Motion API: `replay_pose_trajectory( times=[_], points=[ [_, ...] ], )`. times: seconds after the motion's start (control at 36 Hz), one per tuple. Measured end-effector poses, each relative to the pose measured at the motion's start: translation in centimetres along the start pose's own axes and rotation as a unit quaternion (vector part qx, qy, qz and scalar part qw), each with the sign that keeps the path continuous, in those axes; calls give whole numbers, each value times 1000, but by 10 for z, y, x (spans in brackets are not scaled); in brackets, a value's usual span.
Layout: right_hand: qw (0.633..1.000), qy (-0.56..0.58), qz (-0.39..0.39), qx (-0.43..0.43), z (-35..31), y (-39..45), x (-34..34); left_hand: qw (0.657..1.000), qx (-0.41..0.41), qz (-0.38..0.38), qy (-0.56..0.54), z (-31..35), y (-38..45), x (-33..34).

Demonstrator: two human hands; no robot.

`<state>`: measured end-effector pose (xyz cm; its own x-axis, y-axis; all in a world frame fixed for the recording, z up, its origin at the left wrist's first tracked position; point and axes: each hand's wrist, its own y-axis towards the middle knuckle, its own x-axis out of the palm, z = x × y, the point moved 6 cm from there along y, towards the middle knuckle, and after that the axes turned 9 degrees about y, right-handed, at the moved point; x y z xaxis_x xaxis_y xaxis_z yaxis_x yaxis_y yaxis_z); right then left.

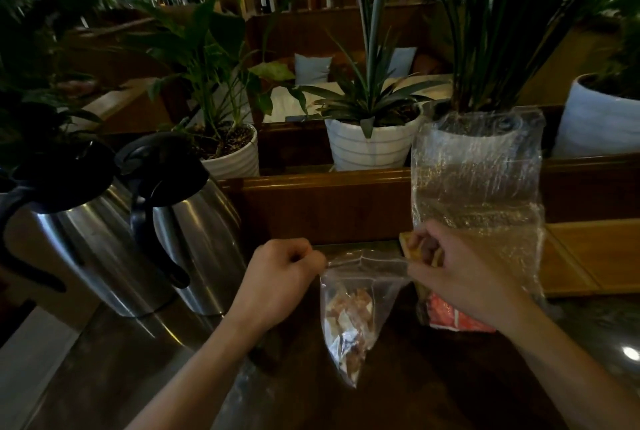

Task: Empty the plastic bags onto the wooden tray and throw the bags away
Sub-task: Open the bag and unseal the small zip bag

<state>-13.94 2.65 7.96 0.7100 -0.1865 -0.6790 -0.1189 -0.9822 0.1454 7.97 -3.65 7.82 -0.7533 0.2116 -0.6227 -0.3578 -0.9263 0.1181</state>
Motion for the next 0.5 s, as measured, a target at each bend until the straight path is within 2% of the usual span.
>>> replay_pose_trajectory(
  times=[0.08, 0.19, 0.25, 0.39, 0.5],
  points=[
    [997, 24, 6, -67, -9, -3, 0, 1000, -8, -7, -27, 1, 1, 4],
    [973, -66, 5, -219, -33, -10, 4, 997, -26, -37, -63, 4, 6, 12],
    [970, -70, -13, -233, -38, -13, 8, 996, -19, -49, -67, 7, 8, 15],
    [973, -97, -72, -199, -47, -15, 17, 996, 14, -67, -57, 14, 13, 21],
    [957, -126, -71, -253, -53, -17, 21, 997, 18, -55, -58, 10, 16, 23]
  ],
)
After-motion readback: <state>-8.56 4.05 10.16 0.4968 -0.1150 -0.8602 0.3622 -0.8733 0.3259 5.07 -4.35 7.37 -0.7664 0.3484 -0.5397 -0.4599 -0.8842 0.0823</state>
